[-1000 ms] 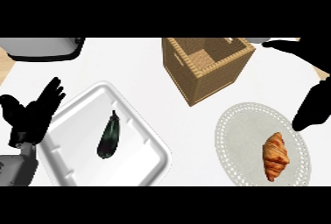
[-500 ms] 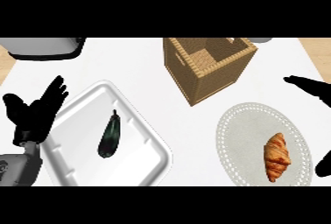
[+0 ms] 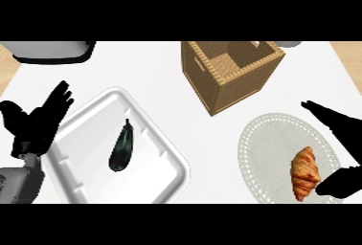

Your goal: Pick the croissant from the placemat and place it in the basket

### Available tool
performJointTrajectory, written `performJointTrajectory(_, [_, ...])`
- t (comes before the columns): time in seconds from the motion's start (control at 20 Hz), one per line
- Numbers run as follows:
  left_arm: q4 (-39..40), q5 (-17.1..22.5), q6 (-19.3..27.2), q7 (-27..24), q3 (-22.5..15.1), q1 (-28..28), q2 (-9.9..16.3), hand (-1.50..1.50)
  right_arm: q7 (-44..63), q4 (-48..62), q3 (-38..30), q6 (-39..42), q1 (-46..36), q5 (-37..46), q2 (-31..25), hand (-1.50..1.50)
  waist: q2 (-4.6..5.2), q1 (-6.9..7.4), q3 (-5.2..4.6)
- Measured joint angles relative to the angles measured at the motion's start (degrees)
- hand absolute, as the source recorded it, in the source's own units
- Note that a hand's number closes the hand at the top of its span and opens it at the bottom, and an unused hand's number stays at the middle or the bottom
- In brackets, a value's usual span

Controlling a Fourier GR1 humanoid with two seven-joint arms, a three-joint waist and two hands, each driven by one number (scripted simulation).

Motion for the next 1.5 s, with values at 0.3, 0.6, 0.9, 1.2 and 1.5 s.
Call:
performJointTrajectory(0.3, [-1.4,-1.3,-0.5,0.2,0.6,1.5,-1.2,0.0,-7.3,8.2,1.4,-5.0,1.9,7.9,3.9,-1.5,0.02,0.24,-0.02])
performJointTrajectory(0.6, [1.0,-2.5,-0.9,0.7,1.5,-1.4,-2.4,0.0,-10.0,15.2,3.0,-4.8,1.8,13.1,5.5,-1.5,0.04,0.17,-0.04])
performJointTrajectory(0.9, [0.4,-4.2,-1.5,1.1,2.5,-1.0,-3.5,0.0,-13.5,17.1,1.7,-4.7,4.1,16.6,6.2,-1.5,0.0,0.08,-0.04])
performJointTrajectory(1.2, [-1.2,-5.4,-2.2,2.2,3.6,-0.7,-4.6,0.0,-18.1,17.9,-1.5,-2.7,4.7,17.8,6.6,-1.5,-0.03,0.1,-0.05])
performJointTrajectory(1.5, [-0.8,-6.1,-3.6,1.7,4.9,-0.2,-5.0,0.0,-20.6,16.4,-2.6,-0.9,6.4,17.8,8.5,-1.5,-0.04,0.06,-0.07])
